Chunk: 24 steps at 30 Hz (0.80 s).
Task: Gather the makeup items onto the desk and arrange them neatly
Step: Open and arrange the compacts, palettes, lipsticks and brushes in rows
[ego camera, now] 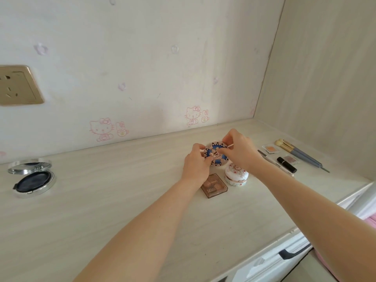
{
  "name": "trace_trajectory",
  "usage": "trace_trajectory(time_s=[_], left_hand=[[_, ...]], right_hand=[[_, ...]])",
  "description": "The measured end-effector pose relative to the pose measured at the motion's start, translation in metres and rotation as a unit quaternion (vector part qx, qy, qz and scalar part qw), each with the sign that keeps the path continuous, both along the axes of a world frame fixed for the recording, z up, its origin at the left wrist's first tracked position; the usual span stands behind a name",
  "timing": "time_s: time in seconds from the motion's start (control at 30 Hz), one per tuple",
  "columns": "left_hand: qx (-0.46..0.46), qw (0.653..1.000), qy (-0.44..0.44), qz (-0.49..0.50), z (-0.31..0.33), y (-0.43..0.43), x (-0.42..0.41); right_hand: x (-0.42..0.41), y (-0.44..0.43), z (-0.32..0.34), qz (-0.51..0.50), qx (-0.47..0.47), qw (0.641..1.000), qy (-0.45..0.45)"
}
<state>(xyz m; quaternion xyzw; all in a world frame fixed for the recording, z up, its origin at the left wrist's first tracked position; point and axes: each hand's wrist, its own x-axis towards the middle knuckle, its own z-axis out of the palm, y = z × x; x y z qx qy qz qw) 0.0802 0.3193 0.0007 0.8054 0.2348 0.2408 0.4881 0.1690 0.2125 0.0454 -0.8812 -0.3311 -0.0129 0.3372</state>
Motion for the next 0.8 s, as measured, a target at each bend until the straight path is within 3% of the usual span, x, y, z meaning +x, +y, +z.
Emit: trace_trajectory(time_s=[0.47, 0.8], left_hand=[[-0.144, 0.981, -0.131, 0.0, 0.041, 0.029, -0.093], [-0.214, 0.969, -0.12, 0.012, 0.048, 0.049, -0.204]], right_hand=[[-0.078, 0.023, 0.035, 0.057, 0.088, 0.994, 0.019], [-0.168, 0.037, 0.028, 0.165, 0.084, 0.981, 0.055]])
